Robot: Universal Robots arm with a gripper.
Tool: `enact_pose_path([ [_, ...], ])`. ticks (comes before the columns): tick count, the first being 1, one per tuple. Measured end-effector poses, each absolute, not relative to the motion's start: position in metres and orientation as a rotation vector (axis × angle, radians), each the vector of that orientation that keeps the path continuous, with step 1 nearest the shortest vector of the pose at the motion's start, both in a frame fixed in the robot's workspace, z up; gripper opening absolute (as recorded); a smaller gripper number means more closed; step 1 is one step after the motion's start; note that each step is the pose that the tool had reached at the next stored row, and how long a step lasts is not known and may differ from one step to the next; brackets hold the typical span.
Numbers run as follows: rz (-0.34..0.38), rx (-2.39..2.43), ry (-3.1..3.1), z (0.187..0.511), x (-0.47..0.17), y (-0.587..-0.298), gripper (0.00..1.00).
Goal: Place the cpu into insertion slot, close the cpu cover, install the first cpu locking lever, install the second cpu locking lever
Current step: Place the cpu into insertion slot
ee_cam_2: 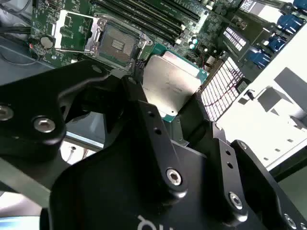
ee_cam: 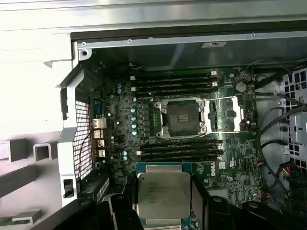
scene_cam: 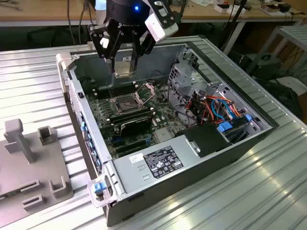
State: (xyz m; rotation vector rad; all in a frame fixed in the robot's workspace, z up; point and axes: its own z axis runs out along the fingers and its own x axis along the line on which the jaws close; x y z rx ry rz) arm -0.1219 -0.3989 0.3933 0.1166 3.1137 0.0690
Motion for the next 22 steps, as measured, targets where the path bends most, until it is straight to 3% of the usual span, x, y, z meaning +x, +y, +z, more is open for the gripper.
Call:
enact_pose_path([
  [22,0.066,0.248,3.104,0.3928,-0.1194,-0.3988,0.55],
])
